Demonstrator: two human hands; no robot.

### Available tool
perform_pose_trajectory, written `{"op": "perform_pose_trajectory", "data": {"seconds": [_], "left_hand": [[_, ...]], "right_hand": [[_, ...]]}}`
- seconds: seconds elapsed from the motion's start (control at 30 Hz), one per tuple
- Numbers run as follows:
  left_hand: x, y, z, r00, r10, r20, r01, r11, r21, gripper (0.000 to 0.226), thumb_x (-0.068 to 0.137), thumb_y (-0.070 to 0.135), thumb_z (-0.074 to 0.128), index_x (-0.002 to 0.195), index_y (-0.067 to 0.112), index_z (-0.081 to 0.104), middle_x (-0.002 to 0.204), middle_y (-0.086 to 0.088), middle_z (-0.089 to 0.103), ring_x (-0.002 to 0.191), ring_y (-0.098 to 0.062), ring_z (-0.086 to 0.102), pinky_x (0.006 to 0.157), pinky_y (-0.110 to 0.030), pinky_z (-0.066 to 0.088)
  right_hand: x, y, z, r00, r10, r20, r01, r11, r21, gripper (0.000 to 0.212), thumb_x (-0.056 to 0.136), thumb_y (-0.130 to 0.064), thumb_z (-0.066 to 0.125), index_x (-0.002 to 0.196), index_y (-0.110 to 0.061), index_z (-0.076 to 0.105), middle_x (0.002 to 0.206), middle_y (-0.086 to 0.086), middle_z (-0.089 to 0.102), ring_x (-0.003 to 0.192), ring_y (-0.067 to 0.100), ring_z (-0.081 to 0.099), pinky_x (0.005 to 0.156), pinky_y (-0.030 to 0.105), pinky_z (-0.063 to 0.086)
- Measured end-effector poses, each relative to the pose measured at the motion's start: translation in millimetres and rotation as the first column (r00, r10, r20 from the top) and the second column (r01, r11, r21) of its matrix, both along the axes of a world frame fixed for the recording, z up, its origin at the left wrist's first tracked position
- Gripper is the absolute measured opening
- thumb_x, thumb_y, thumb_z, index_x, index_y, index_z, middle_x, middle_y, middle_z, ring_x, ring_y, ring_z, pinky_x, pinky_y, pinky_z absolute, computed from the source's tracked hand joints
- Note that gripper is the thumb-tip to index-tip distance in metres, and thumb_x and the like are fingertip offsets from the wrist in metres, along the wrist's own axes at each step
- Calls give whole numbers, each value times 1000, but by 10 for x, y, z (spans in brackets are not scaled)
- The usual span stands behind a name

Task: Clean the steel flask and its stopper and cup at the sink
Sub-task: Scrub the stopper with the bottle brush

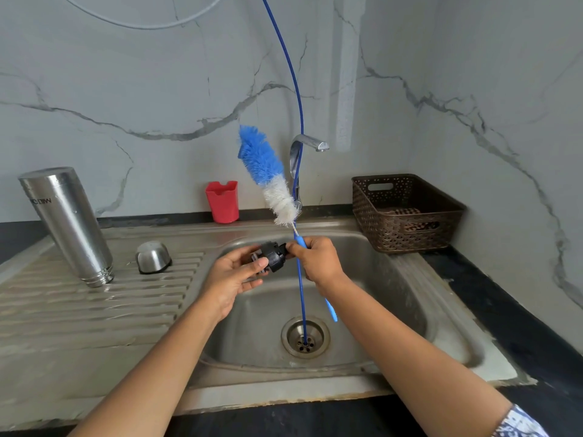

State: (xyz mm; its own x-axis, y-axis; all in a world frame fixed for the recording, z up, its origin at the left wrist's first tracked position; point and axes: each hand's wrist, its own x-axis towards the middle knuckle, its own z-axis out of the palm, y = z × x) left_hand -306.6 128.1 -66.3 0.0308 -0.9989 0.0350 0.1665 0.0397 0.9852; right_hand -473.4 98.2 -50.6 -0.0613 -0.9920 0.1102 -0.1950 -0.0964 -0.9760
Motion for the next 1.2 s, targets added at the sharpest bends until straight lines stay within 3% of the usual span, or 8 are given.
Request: {"op": "perform_pose_trajectory", "data": {"seconds": [0.27, 0.5, 0.7, 0.8, 0.87, 0.93, 1.1, 1.2], "left_hand": [[-49, 28, -2, 983, -3, 186, 20, 996, -87, 45, 76, 5, 76, 115, 22, 64, 97, -1, 71, 77, -8, 68, 61, -19, 53], [-71, 13, -35, 946, 64, 317, 0, 981, -196, 38, 69, 11, 84, 101, 24, 69, 91, 4, 75, 84, -8, 69, 75, -17, 54], [-8, -32, -41, 940, 109, 324, -40, 976, -213, 38, 70, 4, 82, 100, 23, 68, 89, 9, 74, 83, 1, 68, 74, -8, 49], [71, -88, -94, 937, 136, 321, -79, 980, -183, 44, 69, 3, 82, 107, 18, 67, 98, 5, 72, 84, 1, 67, 75, -9, 48], [116, -130, -134, 932, 165, 322, -114, 979, -171, 46, 67, 4, 83, 109, 16, 67, 100, 3, 72, 87, -4, 66, 77, -11, 48], [145, -158, -145, 930, 201, 308, -161, 975, -152, 43, 67, 7, 85, 106, 17, 68, 97, 4, 72, 88, -7, 67, 79, -14, 47], [206, -209, -153, 936, 259, 238, -235, 964, -126, 35, 67, 9, 84, 96, 21, 69, 86, 5, 72, 72, -1, 66, 78, -21, 50], [256, -236, -164, 943, 269, 195, -252, 962, -106, 29, 67, 8, 84, 88, 23, 71, 78, 5, 74, 70, -9, 65, 82, -28, 52]], "right_hand": [[37, 66, 23, 985, -76, -154, 71, 997, -32, 27, 87, -19, 63, 76, 5, 65, 57, 3, 47, 51, 15, 35, 52, 25, 34], [79, 131, 8, 953, -129, -276, 124, 992, -33, 38, 87, -20, 61, 54, -13, 44, 51, -1, 40, 48, 14, 33, 47, 26, 30], [-12, 177, 112, 956, -37, -290, 29, 999, -30, 33, 92, -38, 58, 76, -11, 70, 71, 1, 68, 69, 18, 61, 65, 29, 47], [-361, 233, 256, 857, -24, -514, -30, 995, -97, 36, 98, -41, 44, 71, -25, 62, 69, -1, 61, 74, 22, 57, 65, 29, 42], [-628, 288, 271, 753, -25, -658, -104, 982, -157, 26, 100, -32, 41, 107, -29, 66, 94, 4, 69, 93, 25, 62, 80, 33, 47], [-855, 395, 221, 674, -17, -739, -206, 956, -210, 39, 99, -23, 43, 137, -33, 48, 110, 2, 68, 100, 24, 62, 84, 35, 48], [-1075, 642, -26, 531, -39, -846, -369, 889, -272, 55, 94, -15, 47, 138, -47, 40, 96, -2, 64, 89, 20, 61, 73, 42, 49], [-1119, 658, -87, 557, -89, -825, -342, 881, -326, 51, 95, -15, 49, 137, -44, 44, 99, 0, 67, 90, 19, 63, 73, 41, 50]]}}
